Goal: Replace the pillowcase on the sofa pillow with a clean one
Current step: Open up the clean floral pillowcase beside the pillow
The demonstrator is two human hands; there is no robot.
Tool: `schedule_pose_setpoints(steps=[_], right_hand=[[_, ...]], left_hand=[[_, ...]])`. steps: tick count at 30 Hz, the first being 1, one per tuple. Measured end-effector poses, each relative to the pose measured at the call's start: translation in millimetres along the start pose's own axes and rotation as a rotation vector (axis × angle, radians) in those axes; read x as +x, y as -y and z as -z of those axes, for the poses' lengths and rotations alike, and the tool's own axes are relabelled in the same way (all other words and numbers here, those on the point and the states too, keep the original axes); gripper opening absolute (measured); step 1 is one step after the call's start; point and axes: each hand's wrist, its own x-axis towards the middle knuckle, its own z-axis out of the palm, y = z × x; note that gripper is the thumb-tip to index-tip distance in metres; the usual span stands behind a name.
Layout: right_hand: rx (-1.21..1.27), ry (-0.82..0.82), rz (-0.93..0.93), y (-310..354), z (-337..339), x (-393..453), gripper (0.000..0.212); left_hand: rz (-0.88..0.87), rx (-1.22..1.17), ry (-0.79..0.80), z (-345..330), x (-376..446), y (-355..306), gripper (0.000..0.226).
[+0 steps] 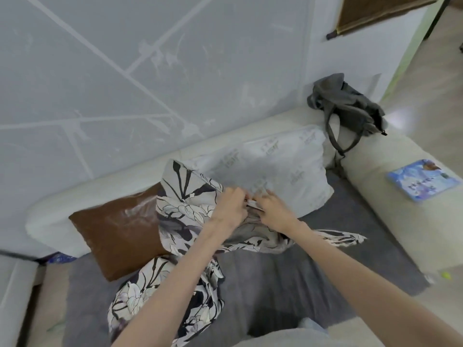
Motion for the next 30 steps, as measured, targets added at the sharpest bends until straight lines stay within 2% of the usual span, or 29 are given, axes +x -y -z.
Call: schedule_pose_setpoints(steps=[2,4,8,10,14,17,20,24,26,27,28,30], right_hand=[[-0.022,-0.040,0.019,-3,1,1,0.025],[-0.058,-0.034,0.059,-8,4,0,0.023],[-0.176,-0.058,0.174,-21,12,3,0.021],[-0.194,-0.035,0.188,-31,15,5,0.029],[-0.199,-0.010,0.164,-61,26,2,0.036],[-0.171,0.041,0.125,-66,31,-2,0.025],[-0.019,0.137,0.031,-47,24,-2,0.019],[0.283,0.144,-0.034,-19,17,-4,0.013],[0.450,0.148,-0.031,-1,17,-3,0.008],[0.512,0.153,-0.016,11,18,-1,0.010],[0.560,0.161,-0.002,22,17,1,0.012],[0.614,0.186,0.006,43,13,9,0.014]], left_hand=[[-0.006,0.048,0.012,4,-3,8,0.039],[0.018,0.054,0.027,11,-8,21,0.046],[0.123,0.128,0.045,29,-20,50,0.032],[0.186,0.150,0.041,32,-25,61,0.031],[0.329,0.125,-0.035,35,-37,83,0.037],[0.409,0.038,-0.095,27,-45,94,0.035],[0.475,0.027,-0.195,11,-48,98,0.035],[0.679,-0.215,-0.455,-7,-53,90,0.030],[0.835,-0.465,-0.526,-23,-59,76,0.029],[0.886,-0.665,-0.442,-32,-61,66,0.033],[0.907,-0.869,-0.294,-39,-62,55,0.038],[0.880,-1.259,-0.065,-48,-60,39,0.043]])
